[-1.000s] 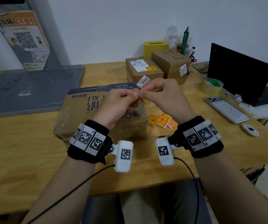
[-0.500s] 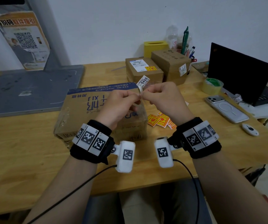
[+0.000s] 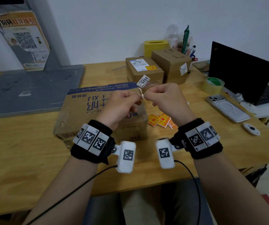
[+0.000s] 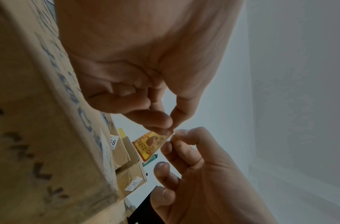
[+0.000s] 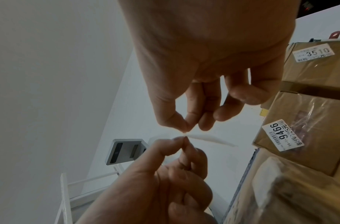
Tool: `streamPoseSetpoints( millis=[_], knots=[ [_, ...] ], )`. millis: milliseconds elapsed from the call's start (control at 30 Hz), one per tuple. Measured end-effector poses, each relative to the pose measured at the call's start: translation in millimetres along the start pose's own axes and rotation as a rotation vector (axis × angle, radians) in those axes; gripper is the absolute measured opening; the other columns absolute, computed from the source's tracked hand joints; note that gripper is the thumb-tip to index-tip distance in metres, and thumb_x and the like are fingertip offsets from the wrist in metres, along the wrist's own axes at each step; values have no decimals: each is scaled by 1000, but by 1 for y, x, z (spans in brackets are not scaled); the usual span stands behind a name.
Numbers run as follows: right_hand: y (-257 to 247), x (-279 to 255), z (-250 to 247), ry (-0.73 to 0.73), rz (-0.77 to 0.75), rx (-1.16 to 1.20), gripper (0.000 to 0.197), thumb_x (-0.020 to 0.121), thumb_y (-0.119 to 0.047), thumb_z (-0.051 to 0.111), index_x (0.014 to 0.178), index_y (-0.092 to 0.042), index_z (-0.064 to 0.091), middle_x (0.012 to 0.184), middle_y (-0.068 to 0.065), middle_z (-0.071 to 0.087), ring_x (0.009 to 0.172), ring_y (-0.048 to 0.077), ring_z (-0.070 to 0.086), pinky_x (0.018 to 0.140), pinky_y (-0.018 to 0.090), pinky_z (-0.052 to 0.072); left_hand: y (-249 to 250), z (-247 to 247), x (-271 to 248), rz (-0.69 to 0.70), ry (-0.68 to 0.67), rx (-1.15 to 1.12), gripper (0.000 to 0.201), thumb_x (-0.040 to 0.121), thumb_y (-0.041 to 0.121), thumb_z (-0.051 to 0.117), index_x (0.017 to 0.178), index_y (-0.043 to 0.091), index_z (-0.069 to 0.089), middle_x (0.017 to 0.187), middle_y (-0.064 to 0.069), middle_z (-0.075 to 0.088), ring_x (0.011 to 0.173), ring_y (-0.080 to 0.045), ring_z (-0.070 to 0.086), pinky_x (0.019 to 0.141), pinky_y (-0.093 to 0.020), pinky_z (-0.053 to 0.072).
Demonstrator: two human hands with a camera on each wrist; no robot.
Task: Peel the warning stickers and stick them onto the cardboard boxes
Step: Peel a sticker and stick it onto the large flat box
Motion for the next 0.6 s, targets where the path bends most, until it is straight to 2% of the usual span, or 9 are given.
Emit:
streamPoseSetpoints(
  millis=[100, 167, 267, 367, 467, 600],
  knots=[
    [2, 0, -1, -3, 10, 6, 17, 84, -17, 73, 74, -4, 77, 60, 2, 54, 46, 0, 40, 43, 11, 32, -1, -2, 1, -2, 2, -5, 17, 93, 23, 65, 80, 16, 73, 79, 4, 69, 49, -2, 54, 45, -17, 40],
    [4, 2, -5, 17, 19, 13, 18, 84, -18, 71, 75, -3, 77, 59, 2, 55, 46, -1, 43, 43, 11, 34, -3, -4, 1, -3, 10, -15, 18, 93, 22, 65, 78, 14, 71, 79, 3, 68, 49, -2, 54, 45, -18, 40],
    [6, 3, -9, 26, 19, 53, 18, 86, -23, 72, 75, -10, 78, 60, 1, 61, 52, 1, 52, 48, 16, 41, -4, -6, 1, -4, 21, -36, 19, 94, 21, 65, 77, 13, 69, 81, 1, 67, 49, -2, 54, 42, -16, 39],
    [6, 1, -2, -43, 13, 48, 21, 85, -40, 78, 76, -21, 81, 79, 13, 74, 58, 7, 57, 49, 24, 44, -1, -7, 1, 7, 21, -43, 17, 94, 21, 65, 84, 11, 74, 81, 2, 69, 49, -2, 54, 41, -16, 39],
    [7, 1, 4, -71, 13, 39, 20, 84, -43, 81, 81, -23, 83, 78, 7, 76, 59, 6, 57, 47, 18, 43, 2, -6, 0, 24, 10, -55, 14, 92, 22, 68, 82, 16, 75, 78, 3, 70, 49, -2, 54, 41, -16, 39],
    [5, 1, 3, -55, -6, 49, 11, 88, -27, 78, 84, -17, 82, 73, -4, 73, 58, 4, 57, 46, 13, 42, 1, -6, 0, 25, 12, -36, 17, 94, 22, 65, 86, 12, 76, 77, 4, 69, 50, -2, 55, 43, -17, 40]
  ],
)
Point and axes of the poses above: each hand's wrist, its own x-axis towards the middle knuckle, its own z-axis out of the palm, y = z × x, the point moved 8 cm from there along x, towards the middle knuckle
